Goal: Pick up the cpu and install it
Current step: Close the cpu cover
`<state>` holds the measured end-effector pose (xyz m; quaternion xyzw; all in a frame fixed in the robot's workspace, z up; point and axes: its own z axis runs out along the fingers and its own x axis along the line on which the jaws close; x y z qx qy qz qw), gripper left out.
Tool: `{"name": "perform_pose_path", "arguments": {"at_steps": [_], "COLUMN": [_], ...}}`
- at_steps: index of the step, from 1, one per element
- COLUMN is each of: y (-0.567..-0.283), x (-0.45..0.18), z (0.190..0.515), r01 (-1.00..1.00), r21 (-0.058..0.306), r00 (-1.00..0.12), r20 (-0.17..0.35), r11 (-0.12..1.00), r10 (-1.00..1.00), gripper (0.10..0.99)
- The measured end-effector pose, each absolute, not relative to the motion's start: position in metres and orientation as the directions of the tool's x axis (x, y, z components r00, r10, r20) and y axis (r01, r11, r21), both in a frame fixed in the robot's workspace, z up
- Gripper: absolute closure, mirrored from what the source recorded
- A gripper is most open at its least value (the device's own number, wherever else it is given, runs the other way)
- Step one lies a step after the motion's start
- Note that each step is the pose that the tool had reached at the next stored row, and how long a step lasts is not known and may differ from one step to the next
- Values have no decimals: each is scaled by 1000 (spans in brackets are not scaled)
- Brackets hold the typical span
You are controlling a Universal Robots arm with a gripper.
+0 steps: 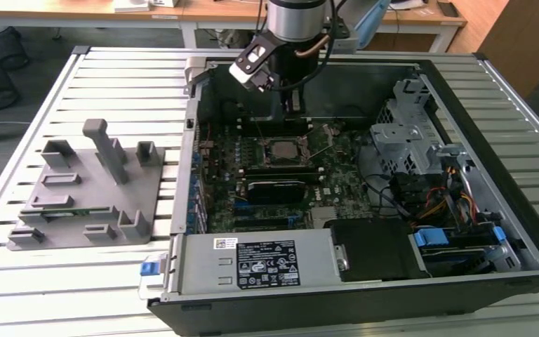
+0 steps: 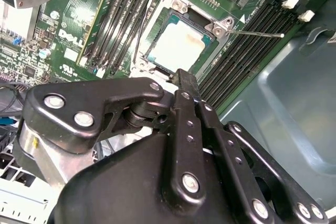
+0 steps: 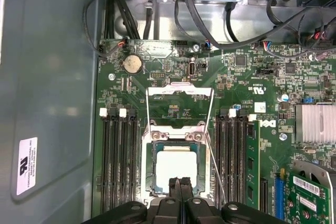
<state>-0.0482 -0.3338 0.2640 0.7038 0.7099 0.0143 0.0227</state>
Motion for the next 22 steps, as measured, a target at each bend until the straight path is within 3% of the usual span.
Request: {"name": "perform_pose_path", "arguments": {"at_steps": [22], "y": [-333], "x": [-48], "z": [275], "r01": [999], "r21": [52], "r00": [-8], "r20": [-12], "r11": [9], "r10": [1000], "gripper": [980]}}
